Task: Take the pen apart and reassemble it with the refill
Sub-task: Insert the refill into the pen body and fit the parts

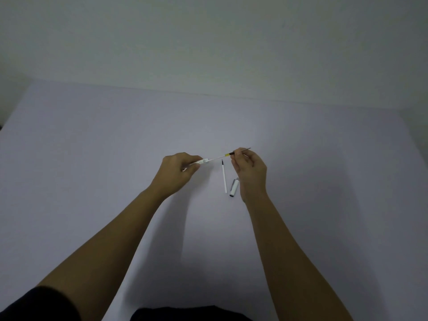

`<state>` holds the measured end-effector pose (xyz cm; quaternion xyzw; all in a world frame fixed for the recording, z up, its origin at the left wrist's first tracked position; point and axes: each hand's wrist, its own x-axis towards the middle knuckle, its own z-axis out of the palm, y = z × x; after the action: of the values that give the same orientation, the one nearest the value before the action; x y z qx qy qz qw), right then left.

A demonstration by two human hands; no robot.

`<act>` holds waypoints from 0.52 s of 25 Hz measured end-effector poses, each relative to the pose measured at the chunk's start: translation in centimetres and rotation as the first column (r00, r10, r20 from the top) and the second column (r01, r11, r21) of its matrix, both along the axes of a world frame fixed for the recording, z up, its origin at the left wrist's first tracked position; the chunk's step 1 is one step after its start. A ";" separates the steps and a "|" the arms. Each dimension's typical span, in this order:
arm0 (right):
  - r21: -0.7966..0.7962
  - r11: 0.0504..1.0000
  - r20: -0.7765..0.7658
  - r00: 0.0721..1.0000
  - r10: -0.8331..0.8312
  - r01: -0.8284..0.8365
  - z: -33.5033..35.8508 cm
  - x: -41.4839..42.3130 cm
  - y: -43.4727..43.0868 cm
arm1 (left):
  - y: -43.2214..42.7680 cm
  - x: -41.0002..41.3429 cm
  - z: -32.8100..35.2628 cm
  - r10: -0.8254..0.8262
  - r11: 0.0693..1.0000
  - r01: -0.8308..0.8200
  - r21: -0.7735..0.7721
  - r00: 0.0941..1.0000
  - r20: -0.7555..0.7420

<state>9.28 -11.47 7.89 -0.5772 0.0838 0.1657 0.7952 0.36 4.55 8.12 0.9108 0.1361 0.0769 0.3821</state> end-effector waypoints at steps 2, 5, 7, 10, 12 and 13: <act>-0.013 1.000 0.012 1.000 0.014 -0.014 0.1 -0.3 0.1 | -0.3 0.0 0.5 -0.007 1.000 0.007 -0.005 1.000 0.011; 0.012 1.000 0.011 1.000 0.005 -0.005 0.4 -0.6 0.2 | -0.6 0.1 1.1 0.005 1.000 -0.004 -0.025 0.999 0.034; 0.047 0.998 0.014 0.999 -0.031 0.031 0.9 -0.5 0.0 | -0.8 0.0 1.4 0.007 1.000 -0.006 -0.020 0.999 0.040; 0.023 0.998 0.061 0.996 -0.064 0.062 1.3 -0.1 -0.6 | -0.9 -0.3 1.5 -0.009 1.000 0.010 -0.003 0.999 0.040; -0.004 0.998 0.077 0.995 -0.066 0.066 1.5 0.0 -0.8 | -1.1 -0.4 1.7 -0.013 1.000 0.013 -0.013 0.999 0.040; -0.010 0.998 0.080 0.995 -0.063 0.064 1.5 0.0 -0.9 | -1.2 -0.5 1.8 -0.011 1.000 0.012 -0.023 0.999 0.042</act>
<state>9.28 -12.35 9.42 -0.5854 0.0717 0.1166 0.7991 -0.09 3.37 9.91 0.9053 0.1237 0.0923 0.3958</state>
